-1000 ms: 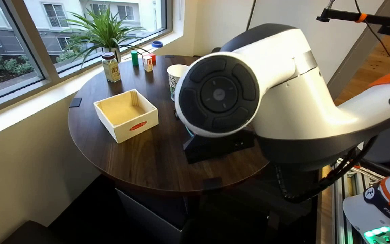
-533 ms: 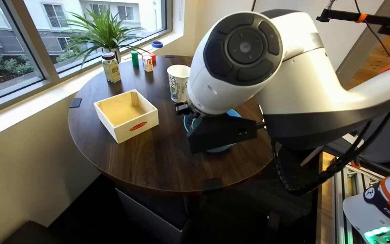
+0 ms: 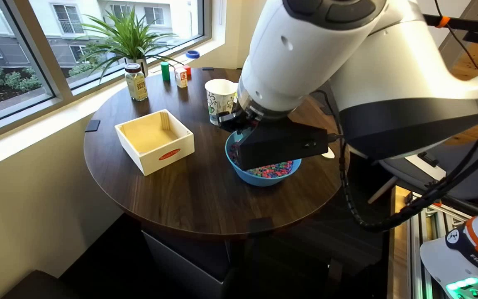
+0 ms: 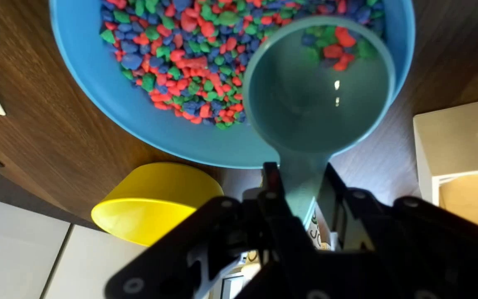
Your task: Pick up the blue measuring spoon, scoop some of the substance in the blue bowl and put the blue measuring spoon back onto the table
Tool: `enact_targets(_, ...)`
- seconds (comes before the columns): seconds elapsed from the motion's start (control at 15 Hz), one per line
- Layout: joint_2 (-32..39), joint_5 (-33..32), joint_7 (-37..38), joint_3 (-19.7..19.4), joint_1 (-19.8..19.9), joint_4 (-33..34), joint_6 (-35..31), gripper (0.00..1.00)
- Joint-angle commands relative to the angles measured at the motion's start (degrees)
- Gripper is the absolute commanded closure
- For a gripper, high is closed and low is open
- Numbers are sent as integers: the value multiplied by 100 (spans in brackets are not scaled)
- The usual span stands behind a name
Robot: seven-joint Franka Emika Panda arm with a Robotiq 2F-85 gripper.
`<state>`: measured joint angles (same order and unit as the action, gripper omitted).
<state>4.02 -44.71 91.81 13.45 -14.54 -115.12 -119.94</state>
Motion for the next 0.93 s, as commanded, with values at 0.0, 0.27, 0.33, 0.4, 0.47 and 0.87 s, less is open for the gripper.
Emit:
enact_targets(0.0,-533,559,-452,-104,132,-417,-248,94)
enact_targets(0.27,-996,993,-974,-243,302,-734,-269,94)
enact_targets(0.33,-1105,1092,-1102,-281,354,-827,-300,94)
enact_targets(0.4,-1204,1179,-1232,-307,396,-902,-270,94)
enact_targets(0.47,-1312,1294,-1387,-347,447,-995,-289,94)
enact_targets(0.87,-1908,1613,-1951,-595,877,-1577,-509,94)
